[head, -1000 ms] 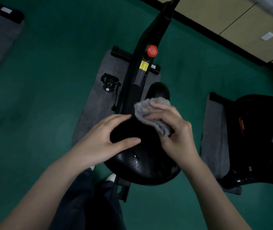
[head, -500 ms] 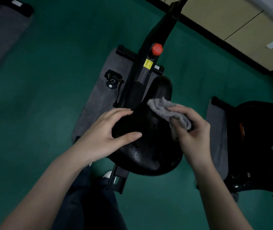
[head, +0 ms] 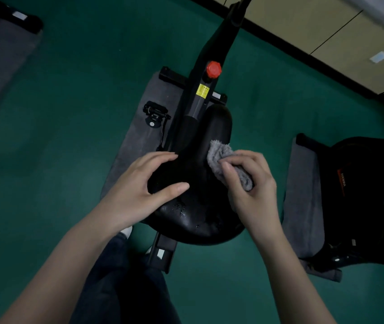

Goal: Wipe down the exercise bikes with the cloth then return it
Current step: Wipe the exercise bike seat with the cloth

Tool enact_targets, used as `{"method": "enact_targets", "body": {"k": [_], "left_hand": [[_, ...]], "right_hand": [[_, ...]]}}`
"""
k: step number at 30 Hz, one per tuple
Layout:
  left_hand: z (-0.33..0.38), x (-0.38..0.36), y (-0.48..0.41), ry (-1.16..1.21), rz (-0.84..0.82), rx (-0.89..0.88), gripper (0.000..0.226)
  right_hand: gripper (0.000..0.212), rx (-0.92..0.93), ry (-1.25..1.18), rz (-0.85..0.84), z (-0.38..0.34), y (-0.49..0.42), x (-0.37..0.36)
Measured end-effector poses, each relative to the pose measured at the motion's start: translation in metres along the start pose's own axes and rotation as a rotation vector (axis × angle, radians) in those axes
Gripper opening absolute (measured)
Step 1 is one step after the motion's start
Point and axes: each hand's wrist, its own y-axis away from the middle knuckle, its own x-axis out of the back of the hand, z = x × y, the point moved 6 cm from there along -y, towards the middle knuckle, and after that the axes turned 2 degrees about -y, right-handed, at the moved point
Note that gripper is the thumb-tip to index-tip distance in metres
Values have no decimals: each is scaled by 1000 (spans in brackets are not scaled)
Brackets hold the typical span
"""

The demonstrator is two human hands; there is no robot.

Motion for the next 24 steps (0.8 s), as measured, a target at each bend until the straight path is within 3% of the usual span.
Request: {"method": "enact_targets", "body": {"k": [7,21,24], "left_hand": [[0,0,0,-3,0,-5,81],[1,0,1,8,4,-22,74],[2,1,1,13,5,-21,71]], "right_hand": [[30,-35,148,17,8,7,5],[22,-46,127,112,13,15,10],[21,20,138,93,12,35,14]]}}
